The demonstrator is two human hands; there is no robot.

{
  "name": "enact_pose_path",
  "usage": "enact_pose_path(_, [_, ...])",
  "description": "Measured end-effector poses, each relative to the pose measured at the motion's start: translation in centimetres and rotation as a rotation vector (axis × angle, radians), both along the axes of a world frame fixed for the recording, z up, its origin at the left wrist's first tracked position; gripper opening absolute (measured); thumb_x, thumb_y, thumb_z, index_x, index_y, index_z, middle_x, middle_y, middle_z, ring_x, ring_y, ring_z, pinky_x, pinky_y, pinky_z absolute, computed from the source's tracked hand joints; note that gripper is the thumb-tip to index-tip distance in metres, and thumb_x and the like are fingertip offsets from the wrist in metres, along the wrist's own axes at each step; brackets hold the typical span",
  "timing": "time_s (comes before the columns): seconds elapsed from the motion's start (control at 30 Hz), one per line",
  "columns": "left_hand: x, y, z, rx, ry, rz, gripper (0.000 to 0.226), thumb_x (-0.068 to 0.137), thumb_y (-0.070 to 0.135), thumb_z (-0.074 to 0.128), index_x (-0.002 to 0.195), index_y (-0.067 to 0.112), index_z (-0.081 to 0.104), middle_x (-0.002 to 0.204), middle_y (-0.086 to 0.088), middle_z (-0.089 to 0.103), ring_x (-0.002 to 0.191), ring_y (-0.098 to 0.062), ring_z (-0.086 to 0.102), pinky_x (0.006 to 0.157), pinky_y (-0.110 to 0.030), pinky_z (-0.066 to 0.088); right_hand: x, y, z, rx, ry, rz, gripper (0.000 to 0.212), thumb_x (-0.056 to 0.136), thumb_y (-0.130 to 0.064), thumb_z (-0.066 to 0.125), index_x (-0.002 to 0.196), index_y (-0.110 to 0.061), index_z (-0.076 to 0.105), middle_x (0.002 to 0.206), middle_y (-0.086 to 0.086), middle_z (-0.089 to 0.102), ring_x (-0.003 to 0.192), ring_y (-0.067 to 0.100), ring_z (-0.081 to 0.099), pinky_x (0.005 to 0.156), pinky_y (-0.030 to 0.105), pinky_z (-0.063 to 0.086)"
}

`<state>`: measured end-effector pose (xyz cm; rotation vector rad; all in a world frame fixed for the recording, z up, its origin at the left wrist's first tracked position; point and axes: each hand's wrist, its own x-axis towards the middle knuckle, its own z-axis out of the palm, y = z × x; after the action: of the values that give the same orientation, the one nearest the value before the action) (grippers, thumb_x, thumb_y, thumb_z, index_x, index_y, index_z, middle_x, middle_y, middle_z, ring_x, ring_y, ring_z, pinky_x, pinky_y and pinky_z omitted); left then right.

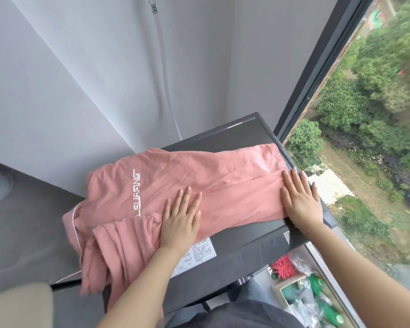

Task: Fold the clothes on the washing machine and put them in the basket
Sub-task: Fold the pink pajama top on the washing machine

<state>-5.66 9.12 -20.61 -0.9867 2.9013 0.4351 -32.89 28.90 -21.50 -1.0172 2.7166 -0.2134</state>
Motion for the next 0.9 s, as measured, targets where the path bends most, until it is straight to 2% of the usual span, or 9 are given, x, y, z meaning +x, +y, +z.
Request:
enact_pose_path(0.07, [0.1,-0.5,1.0,0.206,0.13,0.065,0.047,0.098,0.022,0.041,0.145,0.027,0.041,0.157,0.007,0.024,0.146,-0.012,0.02,0.118,-0.029,0.008,0.7,-0.3,0.3,-0.03,0.057,-0.061,0.059,0.101,-0.046,0.015,0.155,-0.023,0.016,0.164,0.003,0.004,0.15,0.017,-0.005,0.121,0.041,-0.009])
enact_pose_path(0.13, [0.8,-1.1,3.5,0.469,0.277,0.226,0.036,0.094,0.01,0.051,0.127,0.023,0.06,0.141,0.015,0.045,0.131,-0.006,0.043,0.111,-0.022,0.028,2.7,-1.5,1.3,-0.171,0.131,-0.105,0.05,0.1,-0.023,0.037,0.149,-0.013,0.033,0.161,0.011,0.016,0.15,0.025,0.006,0.12,0.041,-0.007])
enact_pose_path(0.2, [3.2,-2.0,6.0,0.473,0.414,0.385,0.025,0.089,0.005,0.056,0.104,0.021,0.067,0.113,0.013,0.062,0.103,-0.007,0.061,0.095,-0.025,0.046,6.5,-3.3,2.9,-0.389,0.131,-0.042,0.042,0.09,-0.009,0.048,0.132,-0.01,0.051,0.145,0.014,0.043,0.136,0.03,0.032,0.115,0.047,0.022])
enact_pose_path(0.27, [6.9,-2.6,7.8,0.387,0.449,0.507,0.02,0.086,0.003,0.06,0.095,0.02,0.067,0.098,0.008,0.066,0.089,-0.009,0.063,0.085,-0.029,0.049,11.4,-5.2,4.3,-0.539,0.002,0.084,0.029,0.086,-0.015,0.045,0.109,-0.011,0.063,0.113,0.007,0.06,0.104,0.027,0.052,0.086,0.043,0.046])
enact_pose_path(0.33, [10.4,-2.9,8.8,0.306,0.439,0.625,0.023,0.083,0.001,0.06,0.093,0.021,0.065,0.093,0.01,0.062,0.085,-0.011,0.061,0.08,-0.031,0.048,16.2,-6.7,5.4,-0.463,-0.208,0.195,0.024,0.086,-0.022,0.044,0.093,-0.017,0.066,0.087,0.001,0.065,0.078,0.024,0.059,0.067,0.037,0.048])
enact_pose_path(0.43, [15.5,-3.8,8.7,0.19,0.426,0.736,0.032,0.076,-0.003,0.065,0.098,0.021,0.065,0.094,0.009,0.052,0.087,-0.02,0.058,0.082,-0.035,0.047,22.6,-8.4,5.5,-0.085,-0.411,0.298,0.031,0.092,-0.043,0.048,0.072,-0.021,0.057,0.069,-0.002,0.062,0.073,0.023,0.06,0.061,0.032,0.042])
enact_pose_path(0.63, [20.2,-3.9,5.9,0.644,0.32,0.894,0.073,0.072,0.01,0.081,0.136,0.011,0.046,0.121,-0.008,0.049,0.105,-0.02,0.053,0.096,-0.033,0.044,29.6,-8.8,4.5,0.072,-0.614,0.334,0.046,0.076,-0.066,0.063,0.063,-0.025,0.047,0.075,-0.007,0.061,0.069,0.009,0.055,0.062,0.027,0.042])
enact_pose_path(0.77, [19.3,-3.8,4.7,0.512,0.353,0.874,0.049,0.068,0.017,0.08,0.113,0.009,0.062,0.102,-0.004,0.049,0.101,-0.025,0.054,0.093,-0.032,0.042,31.0,-9.9,4.5,0.008,-0.711,0.332,0.042,0.089,-0.034,0.062,0.062,-0.019,0.033,0.066,-0.007,0.038,0.057,0.007,0.033,0.054,0.027,0.027])
enact_pose_path(0.9, [18.4,-3.5,4.5,0.437,0.435,0.865,0.015,0.084,0.006,0.063,0.076,0.015,0.055,0.085,-0.003,0.056,0.088,-0.029,0.057,0.07,-0.027,0.034,30.8,-8.2,6.3,-0.203,-1.236,-0.108,0.015,0.101,-0.03,0.048,0.091,-0.022,0.057,0.09,-0.007,0.064,0.084,0.007,0.059,0.083,0.026,0.047])
